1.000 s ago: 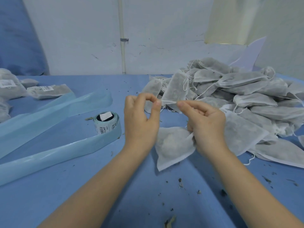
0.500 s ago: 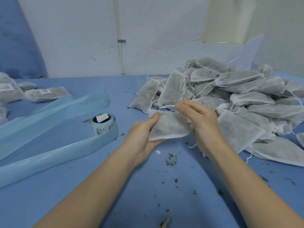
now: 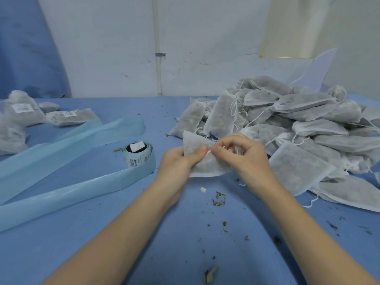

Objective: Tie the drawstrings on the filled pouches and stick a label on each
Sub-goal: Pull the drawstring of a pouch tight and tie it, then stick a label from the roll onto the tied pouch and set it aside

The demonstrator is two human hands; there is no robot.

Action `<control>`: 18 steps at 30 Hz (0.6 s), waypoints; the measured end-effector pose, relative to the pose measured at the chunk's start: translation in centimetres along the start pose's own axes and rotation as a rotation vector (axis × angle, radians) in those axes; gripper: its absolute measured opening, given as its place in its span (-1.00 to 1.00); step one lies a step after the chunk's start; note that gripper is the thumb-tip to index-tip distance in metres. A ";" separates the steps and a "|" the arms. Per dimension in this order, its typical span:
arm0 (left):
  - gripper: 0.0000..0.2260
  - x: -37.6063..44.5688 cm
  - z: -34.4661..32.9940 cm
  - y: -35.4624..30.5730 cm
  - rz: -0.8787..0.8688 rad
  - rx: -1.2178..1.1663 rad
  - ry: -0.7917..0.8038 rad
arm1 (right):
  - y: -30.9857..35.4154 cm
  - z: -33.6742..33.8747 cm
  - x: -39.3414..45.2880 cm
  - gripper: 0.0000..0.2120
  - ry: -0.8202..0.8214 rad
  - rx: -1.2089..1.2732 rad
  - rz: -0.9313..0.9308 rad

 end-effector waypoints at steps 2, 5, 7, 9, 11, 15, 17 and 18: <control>-0.86 -0.5 0.5 -1.0 -0.052 0.041 -0.010 | 0.3 -0.6 0.0 -0.88 0.012 0.022 0.003; -0.85 -1.2 2.2 -3.2 -0.162 0.135 -0.110 | 1.6 -2.4 0.4 -0.93 0.061 -0.046 0.041; -0.84 -1.5 4.2 -4.9 -0.229 0.229 -0.230 | 1.7 -3.9 1.0 -0.91 0.116 -0.003 0.005; -0.86 -1.4 6.2 -6.2 -0.248 0.217 -0.333 | 0.5 -5.5 1.7 -0.79 0.145 0.227 -0.195; -0.89 -1.2 8.3 -7.1 -0.230 0.171 -0.428 | -0.8 -7.4 2.1 -0.67 0.149 0.396 -0.377; -0.84 -0.8 12.3 -9.0 -0.224 0.148 -0.598 | -2.2 -10.7 1.9 -0.68 0.326 -0.058 -0.325; -0.73 -0.9 13.9 -10.1 -0.235 0.201 -0.665 | -2.1 -12.3 1.8 -0.57 0.417 -0.318 -0.205; -0.72 -0.9 14.5 -10.3 -0.230 0.216 -0.679 | -2.1 -13.1 1.8 -0.50 0.446 -0.356 -0.168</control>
Point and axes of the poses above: each hand's wrist, its own x-axis towards the middle knuckle, its own z-axis out of the back of the hand, y = z × x, the point moved 8 cm from there along x, towards the middle knuckle, and after that the axes turned 7 degrees about -x, right-handed, at the moved point
